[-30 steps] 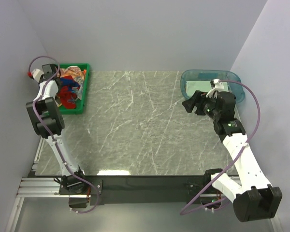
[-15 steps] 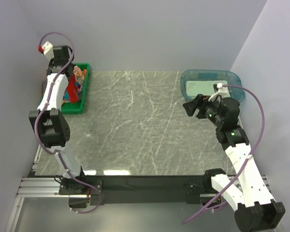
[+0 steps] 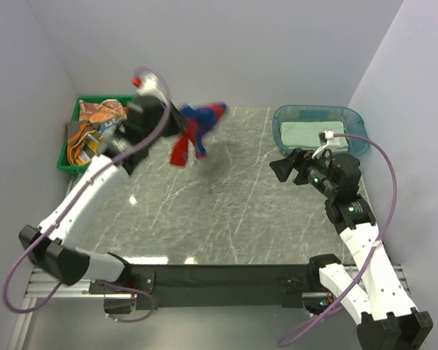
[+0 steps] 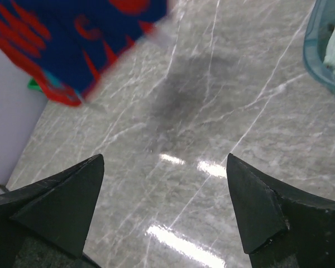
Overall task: Fold and stack the towels
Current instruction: Move the towel to the center of the board, then flatten out the crumpled towel
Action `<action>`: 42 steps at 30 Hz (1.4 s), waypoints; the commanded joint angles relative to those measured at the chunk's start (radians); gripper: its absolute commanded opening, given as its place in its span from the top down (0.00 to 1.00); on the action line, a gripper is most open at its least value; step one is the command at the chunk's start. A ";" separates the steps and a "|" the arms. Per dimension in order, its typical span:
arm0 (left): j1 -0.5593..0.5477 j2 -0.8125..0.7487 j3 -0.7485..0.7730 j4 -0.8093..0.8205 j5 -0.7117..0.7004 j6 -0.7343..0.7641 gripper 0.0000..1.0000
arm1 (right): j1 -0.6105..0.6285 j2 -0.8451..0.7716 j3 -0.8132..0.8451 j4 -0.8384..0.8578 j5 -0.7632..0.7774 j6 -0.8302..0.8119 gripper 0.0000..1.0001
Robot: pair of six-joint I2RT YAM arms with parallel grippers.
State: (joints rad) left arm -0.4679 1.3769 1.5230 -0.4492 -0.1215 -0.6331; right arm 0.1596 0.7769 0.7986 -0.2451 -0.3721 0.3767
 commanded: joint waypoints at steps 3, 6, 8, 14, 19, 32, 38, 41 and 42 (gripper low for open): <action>-0.234 -0.125 -0.407 0.096 0.076 -0.144 0.79 | 0.023 0.016 -0.051 0.035 -0.044 0.013 0.02; -0.299 -0.209 -0.614 0.104 0.002 -0.241 0.61 | 0.052 0.056 -0.064 0.023 -0.034 0.001 0.02; -0.305 -0.278 -0.725 0.089 -0.021 -0.267 0.38 | 0.078 0.090 -0.068 0.009 0.010 -0.004 0.02; -0.305 -0.397 -0.785 -0.008 -0.081 -0.237 0.14 | 0.116 0.223 -0.094 -0.048 0.107 0.002 0.11; -0.305 -0.253 -0.712 0.039 -0.162 -0.221 0.17 | 0.116 0.311 -0.119 -0.057 0.170 0.013 0.19; -0.078 0.261 -0.511 0.079 -0.285 -0.226 0.32 | 0.118 0.414 -0.094 -0.108 0.337 0.022 0.23; -0.044 0.310 -0.518 0.124 -0.241 -0.208 0.42 | 0.118 0.424 -0.105 -0.083 0.305 0.028 0.24; -0.043 0.344 -0.520 0.138 -0.231 -0.200 0.47 | 0.118 0.430 -0.113 -0.072 0.291 0.034 0.24; -0.043 0.353 -0.518 0.139 -0.228 -0.201 0.48 | 0.118 0.435 -0.113 -0.072 0.289 0.037 0.24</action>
State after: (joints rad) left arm -0.5106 1.6978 0.9771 -0.3431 -0.3569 -0.8516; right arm 0.2726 1.2026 0.6807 -0.3515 -0.0750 0.4011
